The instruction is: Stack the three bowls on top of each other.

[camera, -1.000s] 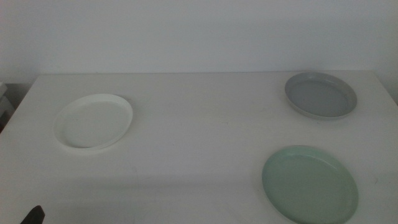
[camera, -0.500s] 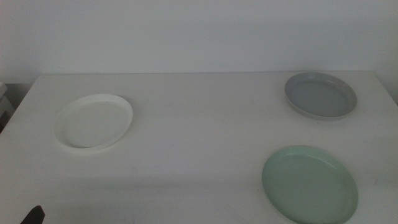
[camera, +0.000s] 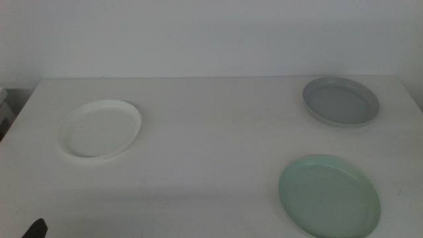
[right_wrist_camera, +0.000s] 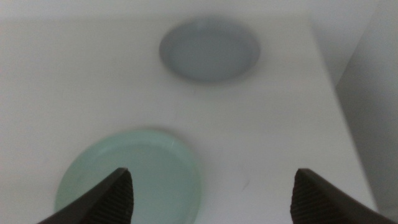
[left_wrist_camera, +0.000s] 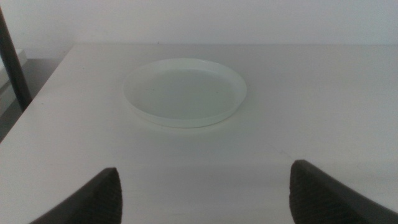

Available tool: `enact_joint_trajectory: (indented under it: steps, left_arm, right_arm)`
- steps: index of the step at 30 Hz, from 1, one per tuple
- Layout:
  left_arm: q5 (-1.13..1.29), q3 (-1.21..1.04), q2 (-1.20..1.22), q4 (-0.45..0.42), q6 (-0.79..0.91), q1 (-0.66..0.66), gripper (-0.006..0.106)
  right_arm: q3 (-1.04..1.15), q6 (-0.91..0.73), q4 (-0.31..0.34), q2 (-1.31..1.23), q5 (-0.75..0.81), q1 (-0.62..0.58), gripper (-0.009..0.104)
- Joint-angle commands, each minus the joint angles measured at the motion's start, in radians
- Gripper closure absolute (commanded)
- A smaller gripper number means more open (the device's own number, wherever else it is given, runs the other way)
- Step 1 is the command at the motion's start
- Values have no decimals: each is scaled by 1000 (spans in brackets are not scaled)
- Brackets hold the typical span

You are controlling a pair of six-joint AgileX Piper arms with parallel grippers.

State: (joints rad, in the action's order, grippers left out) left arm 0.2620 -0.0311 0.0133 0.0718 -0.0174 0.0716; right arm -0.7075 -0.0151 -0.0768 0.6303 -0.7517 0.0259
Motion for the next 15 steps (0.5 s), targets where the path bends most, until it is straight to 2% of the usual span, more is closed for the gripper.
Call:
enact_joint_trajectory:
  steps: [1, 7, 11, 15]
  left_arm:
    - [-70, 5, 14, 1, -9, -1, 10]
    - [-70, 5, 14, 1, -9, -1, 10]
    - [-70, 5, 14, 1, -9, -1, 10]
    - [-70, 5, 14, 1, -9, -1, 10]
  right_arm:
    - [-95, -2, -23, 90, -36, -2, 31]
    - [-240, -2, -26, 308, -201, -2, 31]
    - [-283, 4, -27, 417, -204, -2, 31]
    - [-285, 5, -57, 515, -195, -2, 31]
